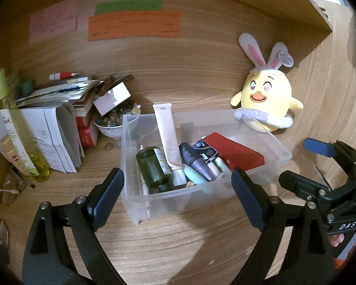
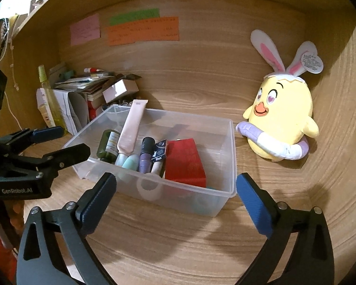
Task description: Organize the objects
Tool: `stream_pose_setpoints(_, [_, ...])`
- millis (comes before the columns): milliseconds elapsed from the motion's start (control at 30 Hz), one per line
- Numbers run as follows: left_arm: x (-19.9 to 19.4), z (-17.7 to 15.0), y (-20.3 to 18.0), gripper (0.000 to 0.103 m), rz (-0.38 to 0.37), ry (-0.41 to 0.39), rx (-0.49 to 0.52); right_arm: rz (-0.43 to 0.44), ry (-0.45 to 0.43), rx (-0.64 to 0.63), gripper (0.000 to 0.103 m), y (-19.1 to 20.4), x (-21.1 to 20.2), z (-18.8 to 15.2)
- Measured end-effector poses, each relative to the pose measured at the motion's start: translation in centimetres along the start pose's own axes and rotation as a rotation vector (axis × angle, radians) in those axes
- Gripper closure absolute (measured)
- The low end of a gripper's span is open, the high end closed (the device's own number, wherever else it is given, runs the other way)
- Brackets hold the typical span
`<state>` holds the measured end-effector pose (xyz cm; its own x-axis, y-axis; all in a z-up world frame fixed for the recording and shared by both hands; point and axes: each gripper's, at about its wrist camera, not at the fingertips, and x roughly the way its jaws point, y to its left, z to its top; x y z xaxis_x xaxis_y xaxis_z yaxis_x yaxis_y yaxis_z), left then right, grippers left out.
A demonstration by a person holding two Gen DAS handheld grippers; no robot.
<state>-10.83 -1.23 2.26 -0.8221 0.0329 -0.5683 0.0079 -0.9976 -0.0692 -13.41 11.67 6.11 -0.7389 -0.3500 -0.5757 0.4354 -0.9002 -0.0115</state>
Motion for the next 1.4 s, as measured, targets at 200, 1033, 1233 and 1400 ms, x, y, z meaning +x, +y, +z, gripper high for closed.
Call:
stream_pose_setpoints(200, [-0.26, -0.29, -0.29, 0.009, 0.003, 0.0, -0.001, -0.002, -0.004, -0.006, 0.002, 0.26, -0.42, -0.18])
stream_pose_setpoints(1033, [-0.46, -0.82, -0.25, 0.008, -0.006, 0.011, -0.014, -0.005, -0.007, -0.01, 0.002, 0.48, -0.74, -0.33])
stream_pose_setpoints(1233, [-0.53, -0.79, -0.49, 0.008, -0.006, 0.011, -0.004, -0.005, -0.007, -0.007, 0.001, 0.43, -0.83, -0.46])
stream_pose_setpoints(1400, [-0.54, -0.79, -0.72, 0.008, -0.01, 0.013, 0.004, -0.004, -0.003, -0.006, 0.001, 0.28, -0.81, -0.58])
